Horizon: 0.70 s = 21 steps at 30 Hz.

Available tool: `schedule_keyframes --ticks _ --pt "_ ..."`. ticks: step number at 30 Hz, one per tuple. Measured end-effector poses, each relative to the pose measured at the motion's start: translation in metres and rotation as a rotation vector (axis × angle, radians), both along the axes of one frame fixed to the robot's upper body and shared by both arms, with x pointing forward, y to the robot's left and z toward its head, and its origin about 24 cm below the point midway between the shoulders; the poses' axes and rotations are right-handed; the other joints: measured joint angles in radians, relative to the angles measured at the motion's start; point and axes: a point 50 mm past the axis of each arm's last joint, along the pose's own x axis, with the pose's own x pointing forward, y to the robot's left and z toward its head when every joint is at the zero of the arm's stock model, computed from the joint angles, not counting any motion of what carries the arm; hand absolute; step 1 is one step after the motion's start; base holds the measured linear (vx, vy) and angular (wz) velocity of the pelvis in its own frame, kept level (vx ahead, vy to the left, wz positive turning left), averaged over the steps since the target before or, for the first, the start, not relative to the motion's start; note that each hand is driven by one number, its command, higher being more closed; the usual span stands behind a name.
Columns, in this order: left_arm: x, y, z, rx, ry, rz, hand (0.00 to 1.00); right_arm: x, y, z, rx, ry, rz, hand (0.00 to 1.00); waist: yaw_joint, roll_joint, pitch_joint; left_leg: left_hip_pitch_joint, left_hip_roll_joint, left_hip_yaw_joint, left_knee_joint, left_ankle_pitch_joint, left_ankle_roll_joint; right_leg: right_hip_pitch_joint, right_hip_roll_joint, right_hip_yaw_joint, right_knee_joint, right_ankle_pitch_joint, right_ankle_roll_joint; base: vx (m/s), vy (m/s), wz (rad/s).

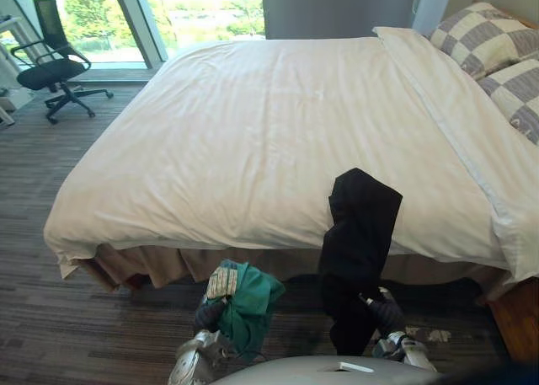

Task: Tidy the bed and pick cloth on bed and put in laundry

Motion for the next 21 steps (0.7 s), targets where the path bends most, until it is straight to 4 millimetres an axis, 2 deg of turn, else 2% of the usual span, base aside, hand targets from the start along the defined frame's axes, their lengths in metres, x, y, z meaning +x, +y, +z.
schedule_keyframes --ticks 2,3,4,8,10,11,13,15,18,19,21 --pt "0.003 -0.009 0.002 -0.006 0.002 -0.007 1.0 -0.007 0.0 -0.002 0.01 0.031 0.015 1.0 0.0 0.0 0.005 -0.001 -0.017 -0.053 0.018 -0.01 0.015 -0.045 -0.046 0.009 0.175 -0.014 0.006 0.0 0.026 0.88" --pt "-0.002 -0.008 0.001 0.012 0.019 0.005 1.0 -0.014 0.0 -0.006 0.034 0.065 0.012 1.0 -0.003 -0.002 0.014 -0.01 -0.027 -0.106 0.046 -0.021 0.026 -0.085 -0.068 0.074 0.304 -0.007 -0.007 0.0 0.027 0.83" --pt "-0.002 -0.007 0.002 0.019 0.022 0.019 1.0 -0.015 0.003 -0.005 0.047 0.065 0.016 1.0 -0.004 -0.012 0.013 -0.014 -0.031 -0.128 0.051 -0.024 0.032 -0.093 -0.072 0.101 0.335 -0.005 -0.009 0.02 0.012 0.97" --pt "-0.009 0.002 0.002 0.046 0.049 0.064 1.0 -0.025 0.01 -0.006 0.098 0.075 0.05 1.0 0.004 -0.04 0.011 -0.069 -0.038 -0.231 0.066 -0.018 0.044 -0.08 -0.035 0.224 0.329 0.005 -0.021 0.03 -0.048 0.85" --pt "-0.004 0.008 0.021 0.322 -0.054 0.1 1.0 -0.029 0.014 -0.005 0.116 0.07 0.088 1.0 0.009 -0.047 0.012 -0.112 -0.044 -0.296 0.067 -0.009 0.056 -0.047 -0.017 0.255 0.273 0.009 -0.016 0.02 -0.088 1.09" --pt "0.0 0.008 0.029 0.34 -0.099 0.116 1.0 -0.031 0.014 -0.005 0.119 0.071 0.095 1.0 0.011 -0.046 0.013 -0.117 -0.045 -0.311 0.067 -0.008 0.057 -0.031 -0.017 0.247 0.255 0.012 -0.01 0.05 -0.083 1.07" --pt "0.014 0.014 0.058 0.374 -0.263 0.174 1.0 -0.031 0.017 -0.004 0.132 0.065 0.118 1.0 0.028 -0.042 0.011 -0.127 -0.05 -0.337 0.071 -0.007 0.06 0.04 -0.025 0.19 0.193 0.022 0.007 0.06 -0.096 1.01" --pt "0.017 0.017 0.065 0.372 -0.306 0.205 1.0 -0.031 0.019 -0.004 0.137 0.061 0.13 1.0 0.048 -0.037 0.01 -0.131 -0.061 -0.366 0.075 -0.004 0.064 0.069 -0.033 0.157 0.173 0.027 0.015 0.06 -0.069 0.7" --pt "0.007 0.024 0.064 0.314 -0.355 0.251 1.0 -0.024 0.028 0.0 0.151 0.019 0.16 1.0 0.069 -0.04 0.006 -0.171 -0.1 -0.45 0.079 0.015 0.081 0.102 -0.058 0.055 0.152 0.033 0.024 0.13 -0.101 0.98" --pt "-0.004 0.026 0.058 0.304 -0.357 0.256 1.0 -0.02 0.031 -0.001 0.153 0.005 0.169 1.0 0.088 -0.05 0.001 -0.186 -0.118 -0.48 0.069 0.039 0.077 0.109 -0.067 0.018 0.139 0.033 0.024 0.19 -0.082 1.06" --pt "-0.017 0.022 0.043 0.254 -0.326 0.238 1.0 -0.015 0.034 -0.006 0.156 0.018 0.165 1.0 0.106 -0.065 -0.002 -0.216 -0.157 -0.506 0.069 0.082 0.102 0.132 -0.08 -0.058 0.131 0.043 0.027 0.19 -0.065 1.34"
